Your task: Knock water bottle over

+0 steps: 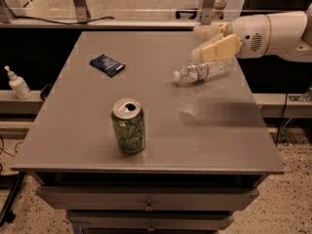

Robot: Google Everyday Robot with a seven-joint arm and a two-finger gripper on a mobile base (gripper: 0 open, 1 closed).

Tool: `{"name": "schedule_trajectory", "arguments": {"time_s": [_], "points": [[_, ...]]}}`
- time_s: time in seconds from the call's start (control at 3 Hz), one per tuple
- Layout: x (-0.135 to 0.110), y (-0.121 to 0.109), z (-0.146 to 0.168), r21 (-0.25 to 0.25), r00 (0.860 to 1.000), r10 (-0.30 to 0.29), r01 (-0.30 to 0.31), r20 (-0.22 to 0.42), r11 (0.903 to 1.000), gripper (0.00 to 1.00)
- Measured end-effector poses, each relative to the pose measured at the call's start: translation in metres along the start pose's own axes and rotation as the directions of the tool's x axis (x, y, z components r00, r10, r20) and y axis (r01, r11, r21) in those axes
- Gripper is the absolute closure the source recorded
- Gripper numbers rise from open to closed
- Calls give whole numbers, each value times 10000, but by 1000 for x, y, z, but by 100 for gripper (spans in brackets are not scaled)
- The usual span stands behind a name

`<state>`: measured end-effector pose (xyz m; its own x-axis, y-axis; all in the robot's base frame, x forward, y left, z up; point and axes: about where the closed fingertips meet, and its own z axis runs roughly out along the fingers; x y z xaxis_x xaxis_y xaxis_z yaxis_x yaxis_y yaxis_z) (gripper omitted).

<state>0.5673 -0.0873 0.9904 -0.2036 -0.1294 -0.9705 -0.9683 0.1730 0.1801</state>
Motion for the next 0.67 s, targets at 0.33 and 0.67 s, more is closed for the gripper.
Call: {"name": "schedule_trajectory", "arguments": {"time_s": [0.33, 0.67], "points": [[1, -1, -3, 82, 10000, 20, -20, -11, 10000, 0], [1, -15, -27, 756, 9999, -141, 148, -96, 9970, 0]]}}
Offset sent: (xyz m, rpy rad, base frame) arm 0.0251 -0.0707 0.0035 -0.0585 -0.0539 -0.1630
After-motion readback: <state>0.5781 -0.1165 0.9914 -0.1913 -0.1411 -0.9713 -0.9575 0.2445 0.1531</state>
